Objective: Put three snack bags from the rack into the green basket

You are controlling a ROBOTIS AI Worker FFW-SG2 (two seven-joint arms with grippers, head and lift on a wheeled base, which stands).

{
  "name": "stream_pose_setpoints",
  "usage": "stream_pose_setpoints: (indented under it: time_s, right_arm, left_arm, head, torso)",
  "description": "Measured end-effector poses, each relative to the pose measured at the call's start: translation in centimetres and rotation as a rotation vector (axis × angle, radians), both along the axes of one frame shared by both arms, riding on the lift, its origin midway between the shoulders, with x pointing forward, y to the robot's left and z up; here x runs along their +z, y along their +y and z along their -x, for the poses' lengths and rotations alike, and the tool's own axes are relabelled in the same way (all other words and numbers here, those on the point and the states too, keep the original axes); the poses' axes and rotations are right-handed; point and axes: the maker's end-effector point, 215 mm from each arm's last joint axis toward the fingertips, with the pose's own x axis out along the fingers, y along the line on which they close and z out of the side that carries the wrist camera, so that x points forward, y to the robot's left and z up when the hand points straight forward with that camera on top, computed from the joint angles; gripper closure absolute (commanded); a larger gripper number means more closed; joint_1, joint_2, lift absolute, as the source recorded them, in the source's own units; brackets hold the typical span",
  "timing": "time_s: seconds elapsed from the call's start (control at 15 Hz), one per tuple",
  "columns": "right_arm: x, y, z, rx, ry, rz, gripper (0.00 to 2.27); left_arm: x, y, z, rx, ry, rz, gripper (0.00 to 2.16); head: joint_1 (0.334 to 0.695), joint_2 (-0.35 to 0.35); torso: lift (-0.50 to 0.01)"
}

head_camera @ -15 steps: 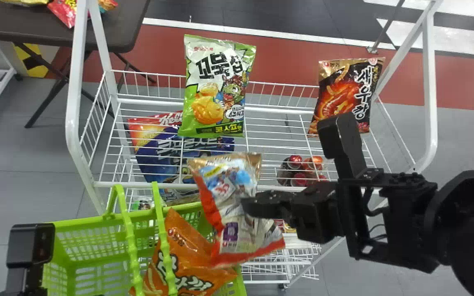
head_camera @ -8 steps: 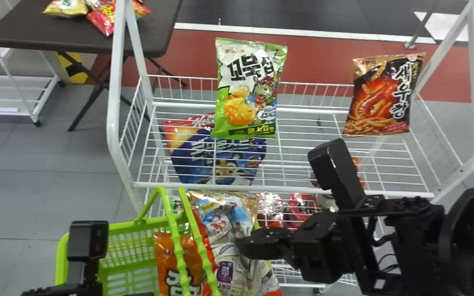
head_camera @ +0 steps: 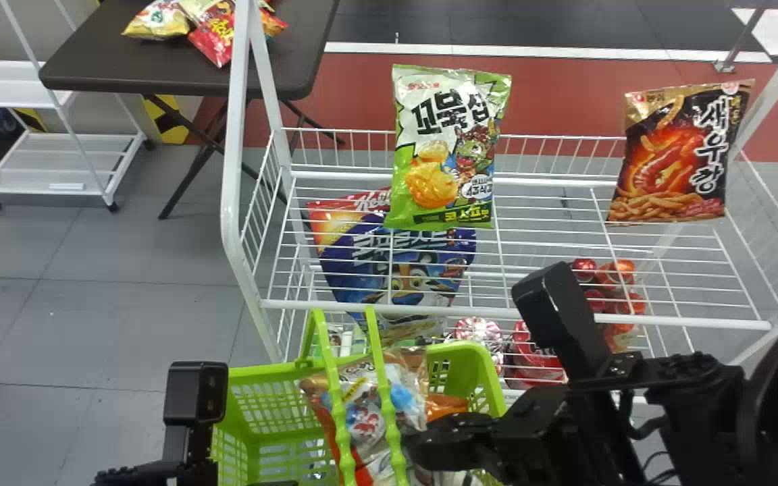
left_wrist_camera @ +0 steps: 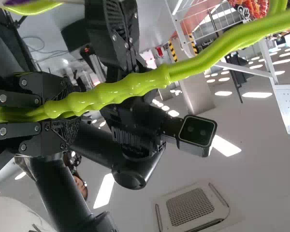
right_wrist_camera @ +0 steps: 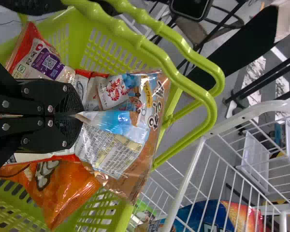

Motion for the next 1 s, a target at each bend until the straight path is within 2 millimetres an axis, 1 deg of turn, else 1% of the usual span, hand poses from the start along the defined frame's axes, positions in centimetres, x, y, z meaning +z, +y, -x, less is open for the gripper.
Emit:
stream_pose_setpoints:
  time_s: [0.07, 0.13, 0.27, 0.53, 0.6, 0.67, 0.73, 0.8, 0.87, 0.93, 1.0]
  right_arm:
    - [-0.2, -0.6, -0.4, -0.013, -0.011, 0.021, 0.0]
    - [-0.3, -1.4, -1.0, -0.03, -0.024, 0.038, 0.0]
    - [-0.2, -2.8, -1.9, -0.063, -0.035, 0.05, 0.05]
    - [1.5, -4.3, -2.5, -0.106, -0.003, -0.034, 0.05]
    - [2.1, -4.9, -3.0, -0.126, 0.002, -0.06, 0.05]
    - [2.6, -5.7, -4.1, -0.16, -0.01, -0.082, 0.05]
    - [3.3, -6.7, -6.1, -0.209, -0.042, -0.106, 0.05]
    - [3.9, -7.9, -8.2, -0.259, -0.08, -0.126, 0.05]
    - [4.4, -9.7, -11.1, -0.327, -0.132, -0.14, 0.04]
    - [4.5, -12.0, -14.2, -0.4, -0.193, -0.132, 0.04]
    - [4.5, -14.2, -16.7, -0.459, -0.246, -0.112, 0.04]
  left_arm:
    - [0.0, 0.1, 0.0, 0.003, 0.0, -0.001, 2.15]
    - [0.0, 0.2, -0.1, 0.006, 0.001, -0.001, 2.15]
    - [0.0, 0.4, -0.2, 0.011, 0.002, 0.0, 2.15]
    - [-0.1, 0.5, -0.3, 0.015, 0.001, -0.001, 2.15]
    - [-0.1, 0.6, -0.3, 0.017, 0.0, -0.002, 2.15]
    - [-0.1, 0.7, -0.4, 0.019, 0.0, -0.003, 2.15]
    - [-0.1, 0.7, -0.4, 0.02, 0.0, -0.003, 2.15]
    - [-0.1, 0.7, -0.4, 0.02, 0.001, -0.003, 2.15]
    - [-0.1, 0.7, -0.3, 0.02, 0.001, -0.003, 2.15]
    - [-0.1, 0.7, -0.3, 0.02, 0.001, -0.003, 2.15]
    - [-0.1, 0.7, -0.3, 0.02, 0.001, -0.003, 2.15]
  head:
    - [0.695, 0.012]
    - [0.695, -0.012]
    - [0.695, -0.04]
    - [0.695, -0.083]
    - [0.695, -0.089]
    - [0.695, -0.098]
    - [0.695, -0.112]
    - [0.695, -0.147]
    - [0.695, -0.167]
    - [0.695, -0.194]
    - [0.695, -0.218]
  torso:
    - [0.0]
    - [0.0]
    - [0.0]
    - [0.0]
    - [0.0]
    - [0.0]
    - [0.0]
    - [0.0]
    - [0.0]
    - [0.0]
    - [0.0]
